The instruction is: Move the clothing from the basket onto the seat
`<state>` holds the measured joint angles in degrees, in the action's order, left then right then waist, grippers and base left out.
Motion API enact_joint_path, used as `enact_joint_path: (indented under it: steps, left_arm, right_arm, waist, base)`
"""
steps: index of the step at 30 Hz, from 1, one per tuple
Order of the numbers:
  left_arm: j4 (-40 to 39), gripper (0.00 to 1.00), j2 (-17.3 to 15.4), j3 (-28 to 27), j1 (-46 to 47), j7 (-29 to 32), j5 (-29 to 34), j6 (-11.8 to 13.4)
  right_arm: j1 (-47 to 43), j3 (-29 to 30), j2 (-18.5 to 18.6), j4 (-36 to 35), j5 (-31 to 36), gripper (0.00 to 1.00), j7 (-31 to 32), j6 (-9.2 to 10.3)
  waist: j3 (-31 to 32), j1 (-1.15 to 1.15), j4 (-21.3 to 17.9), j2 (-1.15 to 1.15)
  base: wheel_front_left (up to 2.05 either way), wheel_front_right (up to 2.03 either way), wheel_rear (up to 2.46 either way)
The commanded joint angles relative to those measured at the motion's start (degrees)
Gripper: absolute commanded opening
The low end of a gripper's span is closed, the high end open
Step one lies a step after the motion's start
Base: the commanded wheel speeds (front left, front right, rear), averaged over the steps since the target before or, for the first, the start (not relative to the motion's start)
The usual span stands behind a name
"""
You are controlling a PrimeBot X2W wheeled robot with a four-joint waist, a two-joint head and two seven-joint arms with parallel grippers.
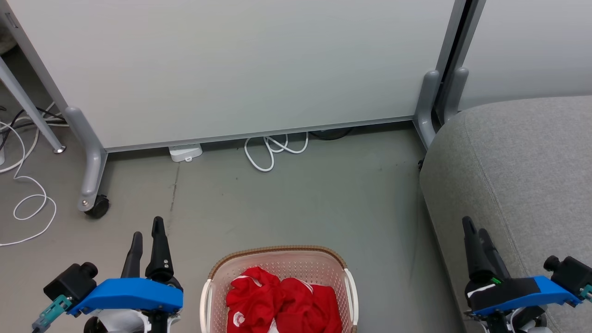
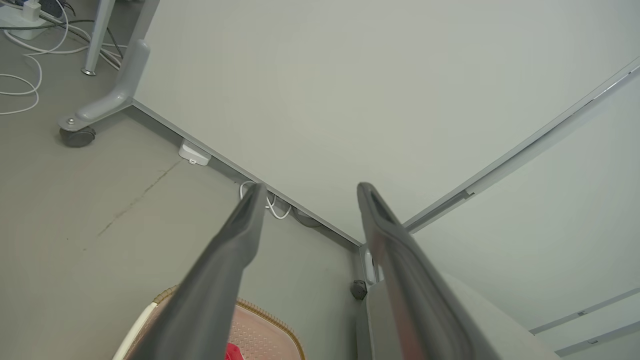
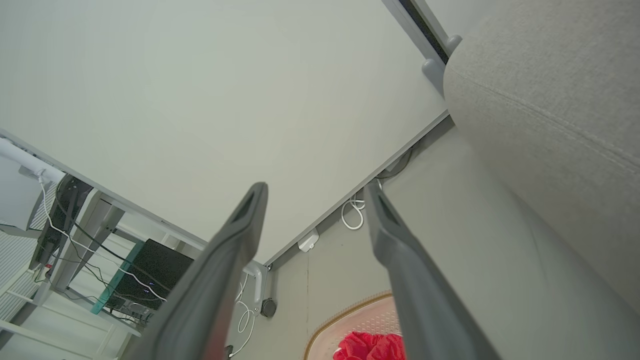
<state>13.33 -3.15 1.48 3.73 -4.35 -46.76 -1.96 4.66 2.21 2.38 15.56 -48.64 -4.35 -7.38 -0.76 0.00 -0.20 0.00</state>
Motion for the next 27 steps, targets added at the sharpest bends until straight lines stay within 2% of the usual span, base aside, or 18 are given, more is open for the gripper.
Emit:
enact_joint_path:
  steps: [1,15,27]
  left_arm:
    - [-0.37,1.00,-0.50,0.70,1.69,-0.77,2.95,0.36]
    - [0.52,1.00,-1.00,2.46,2.32,-3.03,12.47,1.00]
    - [2.38,1.00,-1.02,3.49,2.88,-4.69,18.47,0.57]
  right_arm:
    - [1.69,-0.46,0.41,-0.60,3.31,1.00,-0.74,-0.08]
    - [1.87,-0.70,0.49,-0.11,12.57,1.00,-3.01,-0.10]
    - [2.00,-1.82,0.54,0.92,19.66,1.00,-4.09,-0.11]
  waist:
    - [0.03,0.00,0.04,0.00]
    - [-0.01,0.00,0.13,0.00]
    - [0.04,0.00,0.05,0.00]
  base:
    - [0.00,0.00,0.00]
    - [0.00,0.00,0.00]
    - [0.00,0.00,0.00]
